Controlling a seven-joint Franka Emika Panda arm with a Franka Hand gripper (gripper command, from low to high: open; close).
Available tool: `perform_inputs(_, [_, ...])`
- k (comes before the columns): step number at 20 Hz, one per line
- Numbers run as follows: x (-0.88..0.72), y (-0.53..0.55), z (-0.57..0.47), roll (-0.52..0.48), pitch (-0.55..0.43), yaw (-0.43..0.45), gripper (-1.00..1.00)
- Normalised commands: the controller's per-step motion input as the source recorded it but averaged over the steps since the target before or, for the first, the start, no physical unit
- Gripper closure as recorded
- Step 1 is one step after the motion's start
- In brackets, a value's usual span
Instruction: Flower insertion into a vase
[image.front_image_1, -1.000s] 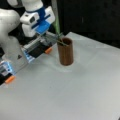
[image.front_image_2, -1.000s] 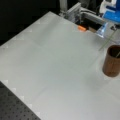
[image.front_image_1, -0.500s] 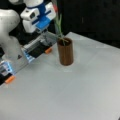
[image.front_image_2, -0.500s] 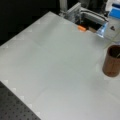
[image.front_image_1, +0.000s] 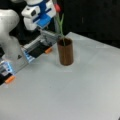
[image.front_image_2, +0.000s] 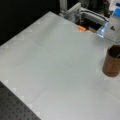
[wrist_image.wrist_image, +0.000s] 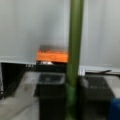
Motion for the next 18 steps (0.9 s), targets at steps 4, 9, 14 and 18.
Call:
perform_inputs(4, [-0.14, 0.23, 0.11, -0.039, 0.105, -0.042, 1.00])
perform_inputs(9, [-0.15, 0.25, 0.10, -0.036, 0.106, -0.033, 1.00])
perform_inputs(14, [-0.14, 0.24, 0.10, -0.051, 0.076, -0.023, 1.00])
perform_inputs(18, [-0.15, 0.25, 0.11, -0.086, 0.103, -0.016, 1.00])
